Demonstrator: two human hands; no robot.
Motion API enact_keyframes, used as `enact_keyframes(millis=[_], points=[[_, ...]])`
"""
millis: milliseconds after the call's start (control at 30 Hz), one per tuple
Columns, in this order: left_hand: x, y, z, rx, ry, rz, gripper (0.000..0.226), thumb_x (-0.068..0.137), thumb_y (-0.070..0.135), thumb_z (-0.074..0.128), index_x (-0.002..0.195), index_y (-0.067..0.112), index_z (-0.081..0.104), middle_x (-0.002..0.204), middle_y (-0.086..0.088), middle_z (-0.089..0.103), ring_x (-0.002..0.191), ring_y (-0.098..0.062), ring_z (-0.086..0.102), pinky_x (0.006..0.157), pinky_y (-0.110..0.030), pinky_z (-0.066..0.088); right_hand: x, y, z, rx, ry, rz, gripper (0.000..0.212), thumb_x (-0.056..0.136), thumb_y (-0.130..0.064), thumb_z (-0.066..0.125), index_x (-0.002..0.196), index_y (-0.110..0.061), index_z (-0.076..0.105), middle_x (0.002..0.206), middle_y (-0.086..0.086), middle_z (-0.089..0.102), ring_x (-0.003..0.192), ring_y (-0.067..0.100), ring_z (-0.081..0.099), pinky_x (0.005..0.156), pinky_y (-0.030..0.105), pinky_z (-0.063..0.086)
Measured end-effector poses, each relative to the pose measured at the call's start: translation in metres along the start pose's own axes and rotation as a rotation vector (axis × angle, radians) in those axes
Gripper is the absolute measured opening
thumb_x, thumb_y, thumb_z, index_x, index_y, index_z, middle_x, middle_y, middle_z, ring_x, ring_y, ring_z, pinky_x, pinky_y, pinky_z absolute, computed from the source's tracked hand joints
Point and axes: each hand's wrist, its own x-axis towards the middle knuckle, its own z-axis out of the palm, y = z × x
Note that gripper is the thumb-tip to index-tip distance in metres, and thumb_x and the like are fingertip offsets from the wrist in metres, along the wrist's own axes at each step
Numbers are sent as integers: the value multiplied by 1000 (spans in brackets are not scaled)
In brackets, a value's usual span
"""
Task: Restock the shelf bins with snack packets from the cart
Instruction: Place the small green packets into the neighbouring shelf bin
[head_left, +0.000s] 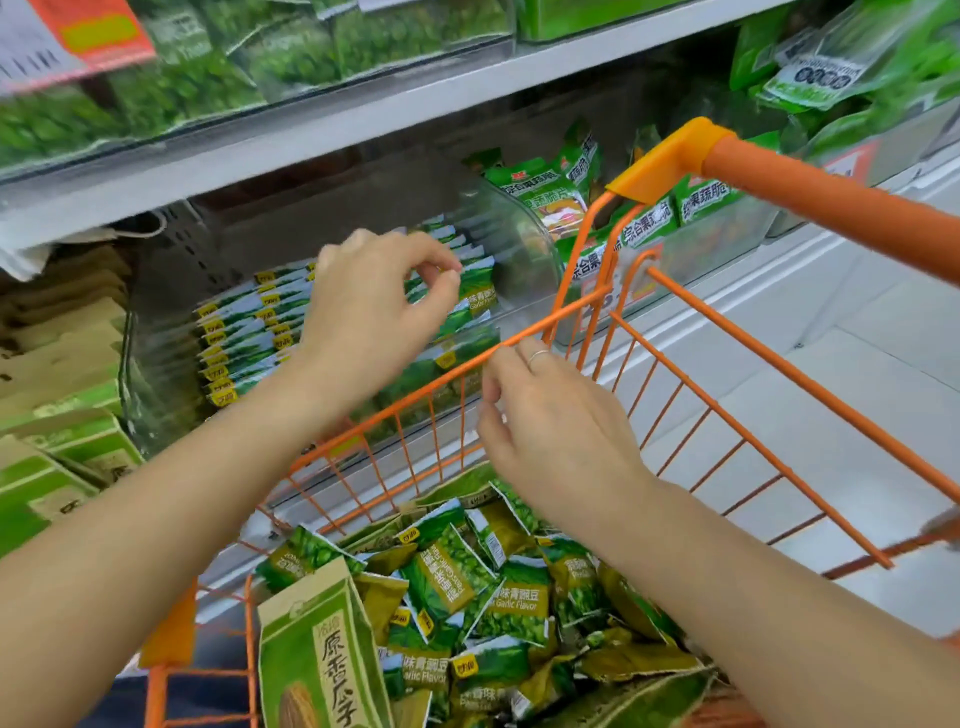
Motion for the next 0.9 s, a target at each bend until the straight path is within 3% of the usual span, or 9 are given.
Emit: enact_keyframes(millis=[67,133,200,300,433,600,733,833,900], points=[[-54,11,-24,-235,-119,0,17,88,35,54,87,28,69,62,13,57,66,-4,52,64,-19,35,-1,-2,0,-55,-57,-19,11,95,-28,46,101,-19,49,97,1,59,89,27,59,62,31,31],[-98,12,-30,-275,-391,-11,20,88,44,52,86,32,67,60,11,56,58,-3,53,58,-21,41,-4,1,5,-169,-260,-39,12,96,-31,45,99,-20,47,93,2,61,91,29,61,64,32,36],[-124,5,-24,-163,-691,17,25,91,52,48,99,37,66,68,15,60,64,-2,57,62,-28,47,-10,5,15,-355,-501,-93,12,97,-30,45,97,-18,48,89,3,58,91,26,61,63,30,39],[-136,-13,-14,175,-983,93,38,97,54,43,128,35,53,98,13,65,90,-8,59,62,-27,36,-22,10,35,-517,-847,-159,18,97,-16,45,113,-14,52,106,7,61,96,26,60,61,31,39],[-136,-31,-5,215,-1096,26,44,97,52,44,130,23,52,100,6,62,86,-15,54,52,-25,30,-32,7,46,-659,-1049,-319,57,97,-4,42,148,-27,30,126,11,53,108,30,57,55,32,38],[-132,-32,-2,162,-1097,32,46,97,52,45,131,22,50,104,2,64,91,-18,59,66,-31,45,-30,5,57,-880,-1052,-379,33,95,-3,49,127,-12,52,122,11,54,101,28,60,65,34,43],[-124,-35,-3,-49,-996,-26,47,96,51,48,136,26,48,114,8,65,92,-12,57,76,-29,47,-18,10,43,-687,-895,-337,28,91,-20,61,118,-15,62,126,7,50,104,24,57,72,35,48],[-117,-33,-8,-364,-949,-139,56,90,56,53,138,28,47,136,10,54,114,-7,56,95,-27,47,-8,19,25,-146,-756,-93,40,82,-42,71,115,-20,65,125,-1,53,108,15,54,88,33,48],[-115,-29,-11,-478,-944,-207,64,84,61,58,138,30,47,140,10,51,119,-5,53,100,-28,45,-5,18,13,270,-707,53,39,77,-46,74,106,-20,66,105,2,62,87,11,59,77,32,50]])
